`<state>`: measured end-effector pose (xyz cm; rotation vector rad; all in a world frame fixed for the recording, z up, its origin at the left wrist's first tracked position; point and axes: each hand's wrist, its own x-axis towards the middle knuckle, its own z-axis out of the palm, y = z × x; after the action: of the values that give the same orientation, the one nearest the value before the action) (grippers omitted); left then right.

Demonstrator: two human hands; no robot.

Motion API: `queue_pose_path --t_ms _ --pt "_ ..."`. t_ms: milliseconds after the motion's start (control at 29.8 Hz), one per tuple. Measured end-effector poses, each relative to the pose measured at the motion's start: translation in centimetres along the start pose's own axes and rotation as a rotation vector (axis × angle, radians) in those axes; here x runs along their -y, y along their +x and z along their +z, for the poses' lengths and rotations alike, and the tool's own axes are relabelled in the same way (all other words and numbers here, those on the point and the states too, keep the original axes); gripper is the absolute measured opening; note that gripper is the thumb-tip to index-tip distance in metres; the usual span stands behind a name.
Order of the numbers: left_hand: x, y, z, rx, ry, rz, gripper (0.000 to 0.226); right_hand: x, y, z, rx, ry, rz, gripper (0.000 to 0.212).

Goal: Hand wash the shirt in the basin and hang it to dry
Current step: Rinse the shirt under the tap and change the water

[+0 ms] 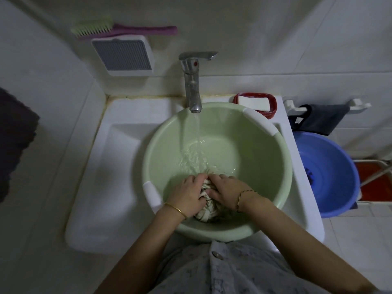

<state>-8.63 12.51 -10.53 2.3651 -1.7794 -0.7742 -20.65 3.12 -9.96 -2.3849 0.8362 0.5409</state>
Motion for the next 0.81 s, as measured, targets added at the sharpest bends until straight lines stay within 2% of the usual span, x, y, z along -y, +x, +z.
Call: queue_pose_path --t_ms 805 --pt "0.14 0.16 0.35 0.014 -0.054 -0.018 0.055 -0.48 0.23 -0.29 0.013 0.076 0.015 0.054"
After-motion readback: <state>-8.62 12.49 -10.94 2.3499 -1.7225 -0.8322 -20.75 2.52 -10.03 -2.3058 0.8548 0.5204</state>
